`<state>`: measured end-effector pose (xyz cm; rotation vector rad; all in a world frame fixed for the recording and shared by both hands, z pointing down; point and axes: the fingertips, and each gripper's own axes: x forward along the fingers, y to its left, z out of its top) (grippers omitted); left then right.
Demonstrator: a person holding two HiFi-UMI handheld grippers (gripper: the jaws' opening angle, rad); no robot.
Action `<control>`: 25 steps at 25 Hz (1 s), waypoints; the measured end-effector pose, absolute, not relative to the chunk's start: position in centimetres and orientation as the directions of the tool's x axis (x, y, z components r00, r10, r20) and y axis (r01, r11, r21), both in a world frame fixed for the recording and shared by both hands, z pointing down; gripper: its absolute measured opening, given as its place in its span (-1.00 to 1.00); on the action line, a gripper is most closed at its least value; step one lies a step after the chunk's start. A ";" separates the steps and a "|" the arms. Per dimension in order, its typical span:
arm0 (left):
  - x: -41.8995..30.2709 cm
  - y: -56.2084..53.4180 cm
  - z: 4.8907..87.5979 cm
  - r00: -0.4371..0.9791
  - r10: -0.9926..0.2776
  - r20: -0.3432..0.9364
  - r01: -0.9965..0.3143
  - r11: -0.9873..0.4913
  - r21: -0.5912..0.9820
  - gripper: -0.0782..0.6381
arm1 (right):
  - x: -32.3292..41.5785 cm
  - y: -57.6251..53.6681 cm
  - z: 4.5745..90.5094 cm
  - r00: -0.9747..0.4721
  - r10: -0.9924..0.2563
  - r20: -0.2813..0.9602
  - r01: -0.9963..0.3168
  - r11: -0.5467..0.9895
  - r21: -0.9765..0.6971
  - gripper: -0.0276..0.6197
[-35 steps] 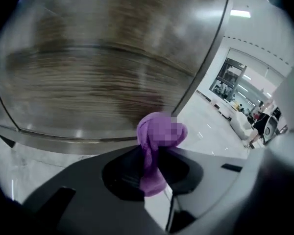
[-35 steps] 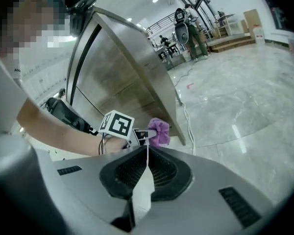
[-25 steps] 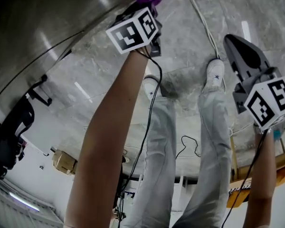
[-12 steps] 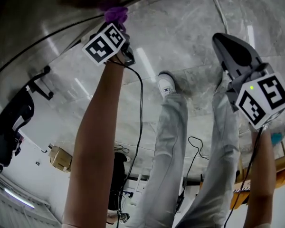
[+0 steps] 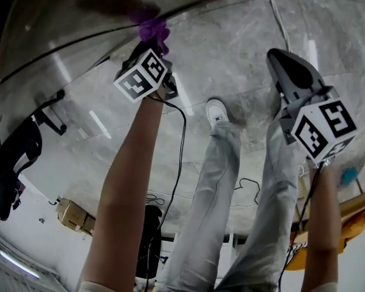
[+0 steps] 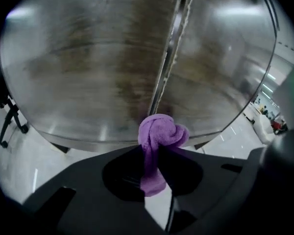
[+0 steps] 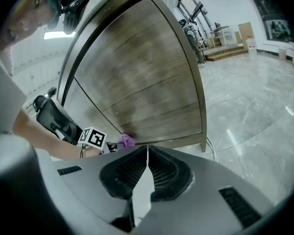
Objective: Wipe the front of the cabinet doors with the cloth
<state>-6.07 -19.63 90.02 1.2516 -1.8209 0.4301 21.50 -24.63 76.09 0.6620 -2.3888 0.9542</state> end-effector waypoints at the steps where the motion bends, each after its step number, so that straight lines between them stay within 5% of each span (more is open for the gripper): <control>1: -6.2 -19.9 88.8 -0.122 -0.592 0.797 -0.888 0.423 0.178 -0.56 | 21.0 -24.7 75.2 -0.771 -0.262 0.581 -0.591 0.636 -0.496 -0.82; 5: -5.9 -20.2 84.6 -0.079 -0.633 0.770 -0.905 0.370 0.211 -0.56 | 19.7 -24.2 71.9 -0.783 -0.249 0.570 -0.573 0.643 -0.508 -0.82; 25: -5.2 -20.4 51.9 -0.294 -0.861 0.414 -0.921 0.371 0.117 -0.56 | 17.9 -25.3 51.1 -0.848 -0.151 0.509 -0.376 0.848 -0.374 -0.82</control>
